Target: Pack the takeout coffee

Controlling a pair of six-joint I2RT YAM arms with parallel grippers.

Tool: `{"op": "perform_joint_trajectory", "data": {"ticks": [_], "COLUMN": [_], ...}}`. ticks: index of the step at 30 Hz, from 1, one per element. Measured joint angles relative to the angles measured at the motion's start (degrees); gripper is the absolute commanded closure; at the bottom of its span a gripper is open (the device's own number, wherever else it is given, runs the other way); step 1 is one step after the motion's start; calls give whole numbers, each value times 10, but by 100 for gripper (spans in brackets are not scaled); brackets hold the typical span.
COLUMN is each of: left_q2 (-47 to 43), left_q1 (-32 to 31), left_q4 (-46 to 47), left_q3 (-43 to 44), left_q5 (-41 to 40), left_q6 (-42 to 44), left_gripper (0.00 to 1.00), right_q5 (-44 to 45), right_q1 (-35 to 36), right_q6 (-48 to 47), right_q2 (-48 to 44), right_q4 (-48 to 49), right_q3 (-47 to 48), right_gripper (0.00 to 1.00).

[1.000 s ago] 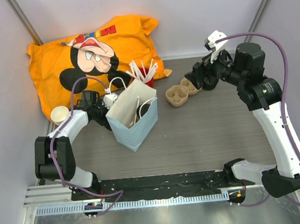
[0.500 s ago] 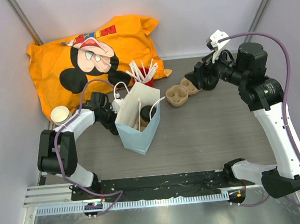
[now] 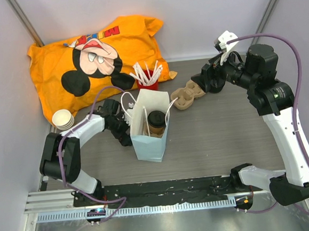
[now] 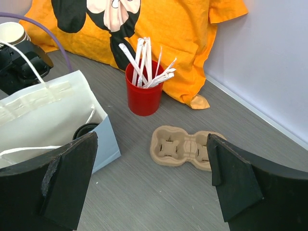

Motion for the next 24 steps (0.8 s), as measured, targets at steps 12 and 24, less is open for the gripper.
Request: {"op": "perform_joint_trajectory", "data": {"ticks": [12,24], "left_q2": [-1,-15], "left_q1": [-73,-77], "left_q4": [-2,5], "left_q3": [-2,-17], "left_q5": [0,-42], "left_q6": [-20,-104], "left_gripper": [0,0], "right_q5": [-2,-3], "right_q1": [-3,-8], "right_q6": [0,0], "right_q2": [-3,-3], "right_q4": [-2,-5], "right_q3": [19,20], "right_gripper": [0,0]}}
